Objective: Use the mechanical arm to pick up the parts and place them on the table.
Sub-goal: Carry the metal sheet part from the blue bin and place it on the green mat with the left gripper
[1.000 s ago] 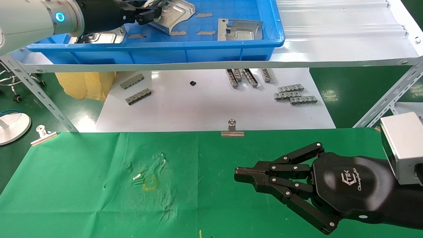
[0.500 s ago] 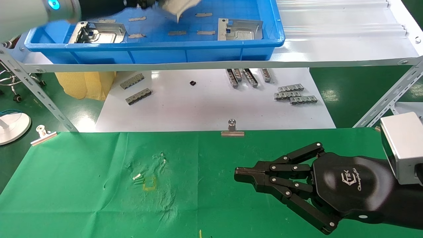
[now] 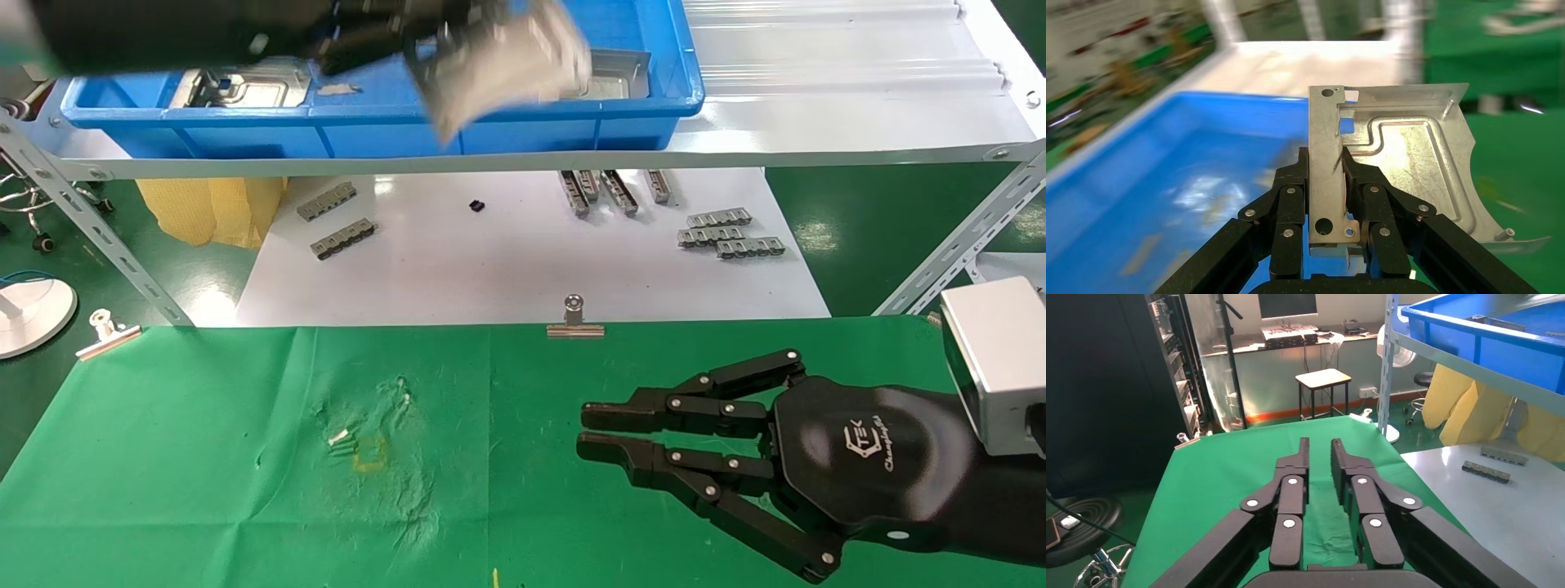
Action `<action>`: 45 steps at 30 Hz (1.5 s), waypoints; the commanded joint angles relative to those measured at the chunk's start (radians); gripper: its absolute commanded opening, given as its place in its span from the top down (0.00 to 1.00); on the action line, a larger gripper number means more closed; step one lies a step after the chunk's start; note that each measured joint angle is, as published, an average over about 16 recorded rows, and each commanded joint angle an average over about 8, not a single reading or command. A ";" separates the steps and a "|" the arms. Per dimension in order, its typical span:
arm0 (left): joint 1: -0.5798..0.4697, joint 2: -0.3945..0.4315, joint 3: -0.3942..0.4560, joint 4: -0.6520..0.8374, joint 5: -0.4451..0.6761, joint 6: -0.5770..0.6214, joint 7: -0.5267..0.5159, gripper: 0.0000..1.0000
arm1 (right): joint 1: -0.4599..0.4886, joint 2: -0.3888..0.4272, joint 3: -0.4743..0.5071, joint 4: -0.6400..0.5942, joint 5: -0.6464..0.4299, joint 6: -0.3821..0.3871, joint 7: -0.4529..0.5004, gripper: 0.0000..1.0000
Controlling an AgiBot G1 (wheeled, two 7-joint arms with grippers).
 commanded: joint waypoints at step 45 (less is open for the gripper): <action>0.318 -0.083 0.363 0.051 0.016 0.039 0.530 0.00 | 0.000 0.000 0.000 0.000 0.000 0.000 0.000 0.00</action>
